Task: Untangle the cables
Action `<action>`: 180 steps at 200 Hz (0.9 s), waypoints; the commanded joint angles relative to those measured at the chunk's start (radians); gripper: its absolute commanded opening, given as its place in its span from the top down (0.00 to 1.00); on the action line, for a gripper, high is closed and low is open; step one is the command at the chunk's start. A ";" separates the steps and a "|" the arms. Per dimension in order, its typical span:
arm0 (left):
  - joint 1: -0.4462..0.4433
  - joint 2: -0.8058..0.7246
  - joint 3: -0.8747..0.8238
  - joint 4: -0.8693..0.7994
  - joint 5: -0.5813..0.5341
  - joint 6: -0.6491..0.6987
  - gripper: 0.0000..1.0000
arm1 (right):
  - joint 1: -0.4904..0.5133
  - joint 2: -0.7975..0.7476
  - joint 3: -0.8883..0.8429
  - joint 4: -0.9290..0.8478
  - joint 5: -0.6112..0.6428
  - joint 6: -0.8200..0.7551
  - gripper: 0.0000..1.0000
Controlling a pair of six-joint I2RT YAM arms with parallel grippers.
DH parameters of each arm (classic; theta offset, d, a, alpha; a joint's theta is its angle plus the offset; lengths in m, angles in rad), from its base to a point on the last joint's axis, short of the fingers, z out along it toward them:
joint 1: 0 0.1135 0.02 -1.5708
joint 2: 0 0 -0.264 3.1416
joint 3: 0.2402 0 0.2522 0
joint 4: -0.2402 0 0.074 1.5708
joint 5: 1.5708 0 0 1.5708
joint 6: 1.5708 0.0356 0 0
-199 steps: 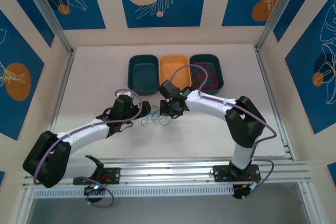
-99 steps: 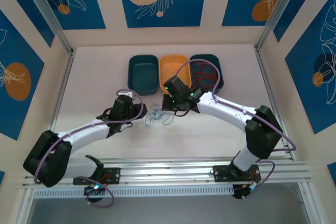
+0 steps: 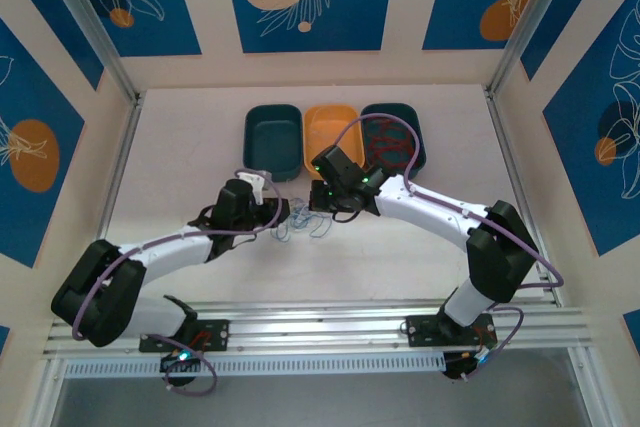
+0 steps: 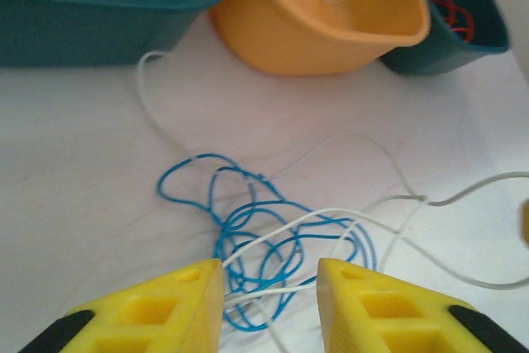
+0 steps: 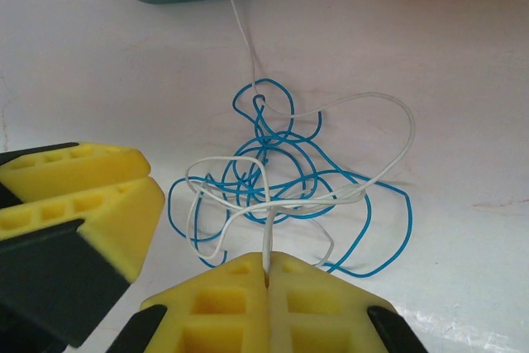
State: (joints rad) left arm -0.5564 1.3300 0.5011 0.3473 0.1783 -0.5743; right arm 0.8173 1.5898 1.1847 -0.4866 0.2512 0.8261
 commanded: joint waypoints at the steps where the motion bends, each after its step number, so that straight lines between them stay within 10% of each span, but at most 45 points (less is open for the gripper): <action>1: -0.017 0.004 -0.022 0.103 0.064 0.101 0.64 | -0.009 0.000 -0.011 -0.017 -0.012 0.023 1.00; 127: -0.117 0.150 0.003 0.144 -0.017 0.246 0.54 | -0.026 -0.017 -0.008 0.005 -0.061 0.028 1.00; 180: -0.124 0.194 0.035 0.160 -0.006 0.192 0.79 | -0.029 -0.032 -0.017 0.004 -0.053 0.030 1.00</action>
State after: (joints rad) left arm -0.6704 1.5043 0.5018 0.4664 0.1646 -0.3630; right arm 0.7963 1.5894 1.1820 -0.4839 0.2054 0.8406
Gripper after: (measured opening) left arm 0.254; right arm 0.055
